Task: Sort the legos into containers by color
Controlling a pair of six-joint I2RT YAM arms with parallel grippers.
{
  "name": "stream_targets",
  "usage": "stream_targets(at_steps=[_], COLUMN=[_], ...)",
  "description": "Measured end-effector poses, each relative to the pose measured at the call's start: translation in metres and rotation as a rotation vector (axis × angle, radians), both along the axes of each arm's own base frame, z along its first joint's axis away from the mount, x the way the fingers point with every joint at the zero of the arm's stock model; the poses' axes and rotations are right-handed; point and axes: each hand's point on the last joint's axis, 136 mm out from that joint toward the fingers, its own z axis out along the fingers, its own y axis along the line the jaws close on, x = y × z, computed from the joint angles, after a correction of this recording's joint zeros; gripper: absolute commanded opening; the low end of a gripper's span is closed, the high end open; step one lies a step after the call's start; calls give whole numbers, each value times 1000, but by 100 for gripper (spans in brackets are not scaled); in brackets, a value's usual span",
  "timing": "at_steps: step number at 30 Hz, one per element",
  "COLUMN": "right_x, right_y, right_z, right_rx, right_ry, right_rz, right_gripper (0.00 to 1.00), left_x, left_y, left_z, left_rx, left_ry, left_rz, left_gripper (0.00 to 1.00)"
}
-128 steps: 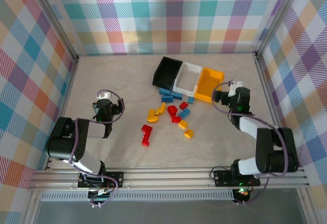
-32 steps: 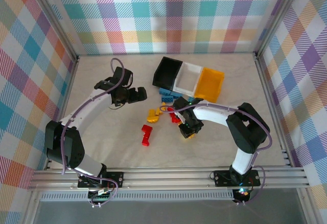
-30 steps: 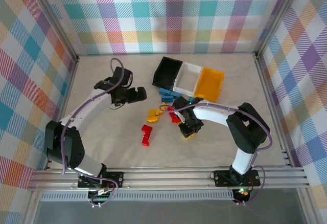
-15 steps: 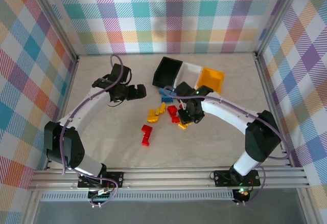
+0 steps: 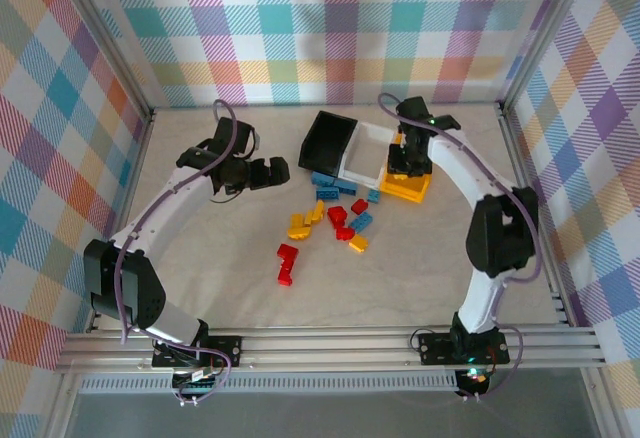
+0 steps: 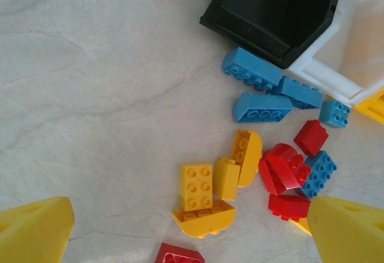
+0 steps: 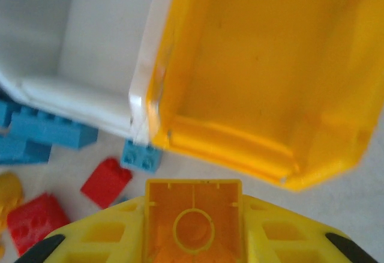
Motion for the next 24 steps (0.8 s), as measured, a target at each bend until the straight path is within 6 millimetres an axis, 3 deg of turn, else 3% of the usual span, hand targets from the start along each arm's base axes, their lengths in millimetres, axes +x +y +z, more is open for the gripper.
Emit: stream_targets(at_steps=[5,12,19,21,24], right_x=[37,82,100,100,100], right_y=[-4,-17,-18,-18,-20], right_z=[-23,-32,-33,-33,-35], right_rx=[-13,-20,-25,-26,-29], right_ry=[12,-12,-30,-31,-32], right_rz=[-18,-59,-49,-50,-60], right_gripper=[33,34,36,43,66], left_x=[0,9,6,6,7], left_y=[-5,-12,-16,-17,-17], left_z=[-4,-12,-15,-17,-24], left_rx=[-21,-15,-20,-22,-15], left_ry=[23,55,69,77,96], left_rz=[-4,-39,-57,-59,-60], left_gripper=[100,100,100,100,100])
